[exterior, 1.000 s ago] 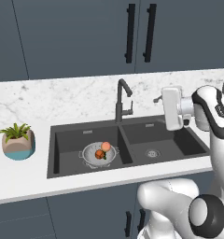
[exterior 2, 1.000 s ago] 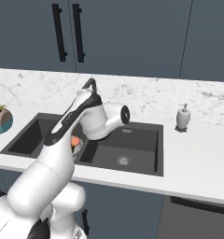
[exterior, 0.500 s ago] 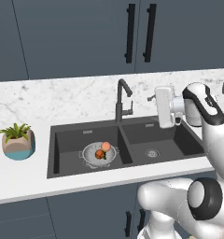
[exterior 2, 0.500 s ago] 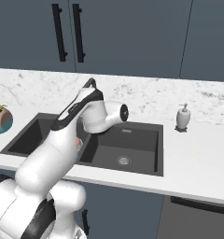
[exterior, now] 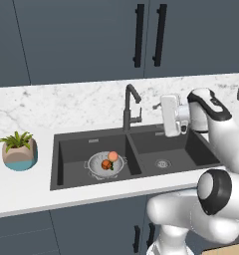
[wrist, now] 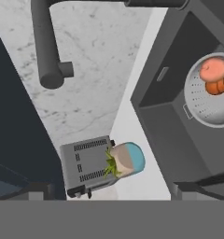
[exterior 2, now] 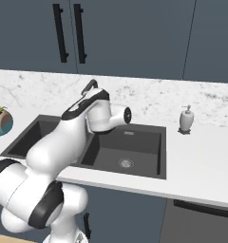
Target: Put the colander in the sink, put the orange, peach in the colander, and turn on the sink faucet and pour water over the colander.
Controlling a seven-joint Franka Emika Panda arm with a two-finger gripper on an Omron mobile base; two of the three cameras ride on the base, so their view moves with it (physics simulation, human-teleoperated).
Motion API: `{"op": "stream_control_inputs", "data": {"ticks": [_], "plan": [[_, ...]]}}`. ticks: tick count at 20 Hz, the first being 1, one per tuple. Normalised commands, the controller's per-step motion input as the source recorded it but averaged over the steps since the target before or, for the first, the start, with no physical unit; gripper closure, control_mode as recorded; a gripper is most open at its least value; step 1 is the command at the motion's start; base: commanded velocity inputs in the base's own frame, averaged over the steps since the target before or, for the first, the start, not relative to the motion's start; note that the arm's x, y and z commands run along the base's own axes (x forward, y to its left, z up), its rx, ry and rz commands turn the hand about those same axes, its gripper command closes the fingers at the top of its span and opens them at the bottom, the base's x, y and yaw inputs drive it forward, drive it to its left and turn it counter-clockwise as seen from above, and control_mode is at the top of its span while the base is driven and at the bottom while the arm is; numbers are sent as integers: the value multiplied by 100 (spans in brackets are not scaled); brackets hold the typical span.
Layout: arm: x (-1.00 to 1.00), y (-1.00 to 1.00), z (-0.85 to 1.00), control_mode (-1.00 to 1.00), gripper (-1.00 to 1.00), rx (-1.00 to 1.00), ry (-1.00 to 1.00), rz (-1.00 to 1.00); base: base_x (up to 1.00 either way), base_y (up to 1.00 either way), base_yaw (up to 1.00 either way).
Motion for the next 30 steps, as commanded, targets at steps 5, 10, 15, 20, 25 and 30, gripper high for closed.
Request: {"op": "stream_control_inputs", "data": {"ticks": [5, 10, 15, 20, 25, 30], "plan": [[30, 0, -9, -100, -100, 0, 0, 5, 0, 0, 0], [22, 5, -1, -100, -100, 0, 0, 2, 0, 0, 0], [32, 8, -12, -100, -100, 0, 0, 0, 0, 0, 0], [34, 9, -19, -100, -100, 0, 0, 0, 0, 0, 0], [36, 3, -3, -100, -100, 0, 0, 0, 0, 0, 0], [33, 15, -3, -100, -100, 0, 0, 0, 0, 0, 0]]}}
